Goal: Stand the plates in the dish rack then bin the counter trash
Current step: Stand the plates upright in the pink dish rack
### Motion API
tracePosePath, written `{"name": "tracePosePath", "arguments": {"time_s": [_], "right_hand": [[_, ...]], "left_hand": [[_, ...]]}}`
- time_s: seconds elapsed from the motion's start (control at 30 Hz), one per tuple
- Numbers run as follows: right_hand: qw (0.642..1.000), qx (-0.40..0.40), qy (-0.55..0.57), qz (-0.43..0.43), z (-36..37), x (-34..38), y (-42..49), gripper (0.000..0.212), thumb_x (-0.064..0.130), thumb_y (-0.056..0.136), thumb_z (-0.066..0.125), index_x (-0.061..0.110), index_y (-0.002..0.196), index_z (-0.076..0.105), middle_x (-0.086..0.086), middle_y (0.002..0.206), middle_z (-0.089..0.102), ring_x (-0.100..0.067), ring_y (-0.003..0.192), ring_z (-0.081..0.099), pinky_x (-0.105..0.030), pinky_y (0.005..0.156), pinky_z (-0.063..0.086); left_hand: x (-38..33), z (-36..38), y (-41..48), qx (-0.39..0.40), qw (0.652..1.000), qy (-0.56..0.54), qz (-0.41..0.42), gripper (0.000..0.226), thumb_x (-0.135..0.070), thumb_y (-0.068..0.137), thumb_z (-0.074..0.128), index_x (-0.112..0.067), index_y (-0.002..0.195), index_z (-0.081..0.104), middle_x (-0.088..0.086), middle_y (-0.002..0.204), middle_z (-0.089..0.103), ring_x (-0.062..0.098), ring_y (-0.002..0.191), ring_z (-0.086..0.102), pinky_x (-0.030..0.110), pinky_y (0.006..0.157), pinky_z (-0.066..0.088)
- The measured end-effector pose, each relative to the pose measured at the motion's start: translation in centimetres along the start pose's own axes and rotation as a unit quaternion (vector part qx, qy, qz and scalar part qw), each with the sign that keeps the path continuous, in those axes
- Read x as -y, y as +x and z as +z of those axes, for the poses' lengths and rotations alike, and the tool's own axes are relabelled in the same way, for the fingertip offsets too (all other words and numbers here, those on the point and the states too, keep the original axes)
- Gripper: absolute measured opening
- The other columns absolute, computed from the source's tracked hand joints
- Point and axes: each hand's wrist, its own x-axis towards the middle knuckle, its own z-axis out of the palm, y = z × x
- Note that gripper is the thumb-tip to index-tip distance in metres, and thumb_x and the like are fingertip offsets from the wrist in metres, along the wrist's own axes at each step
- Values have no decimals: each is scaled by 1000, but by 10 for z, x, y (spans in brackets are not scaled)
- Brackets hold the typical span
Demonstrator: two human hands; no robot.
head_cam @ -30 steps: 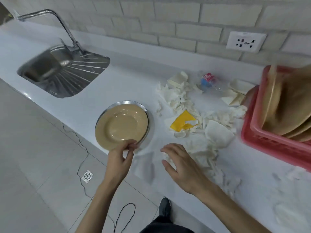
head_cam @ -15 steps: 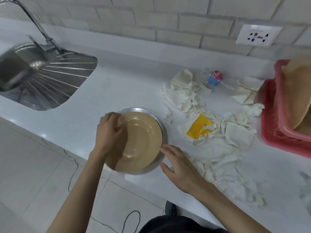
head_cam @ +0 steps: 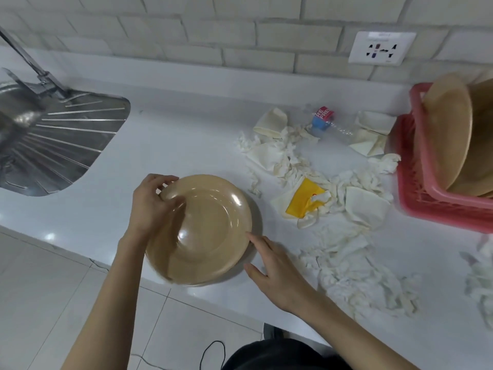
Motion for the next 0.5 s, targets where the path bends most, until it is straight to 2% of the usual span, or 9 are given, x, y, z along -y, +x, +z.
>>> {"name": "tracePosePath", "arguments": {"time_s": [0.07,0.13,0.2,0.3,0.4,0.5], "right_hand": [[1000,-10,15,-1,-3,0,-1,57,31,100,51,35,151,26,18,143,39,23,119,27,-8,102,29],[999,-28,34,2,-7,-1,-4,57,31,98,53,35,150,28,16,135,45,13,122,36,-20,103,38],[997,-56,56,4,-16,1,-9,59,29,97,55,33,150,29,15,126,50,2,118,47,-26,101,44],[985,-113,129,4,-43,5,-20,63,22,96,60,34,150,30,20,121,56,0,109,57,-20,91,49],[965,-196,172,21,-80,-2,-37,69,13,95,61,31,151,28,21,119,59,4,107,59,-15,91,48],[952,-247,182,23,-117,-18,-60,65,8,95,60,29,150,34,14,124,60,-1,111,60,-27,101,49]], "left_hand": [[-12,-2,-3,-11,1000,-17,23,39,-6,75,79,-29,105,70,-10,104,59,1,89,56,11,75,45],[-25,-4,-4,-15,999,-31,33,38,-5,77,77,-28,106,70,-10,104,59,-2,85,57,9,73,45],[-39,-5,-5,-14,998,-38,40,37,-5,78,77,-28,107,70,-12,105,60,-1,83,58,5,70,43],[-66,2,-10,-11,998,-54,40,34,-9,81,74,-30,108,70,-16,108,64,6,86,62,10,74,45],[-97,19,-21,9,995,-98,23,35,-8,86,66,-28,115,70,-12,111,70,11,85,66,26,77,53],[-129,43,-38,47,988,-147,13,38,-4,89,62,-28,118,68,-3,103,74,8,77,69,24,67,53]]}}
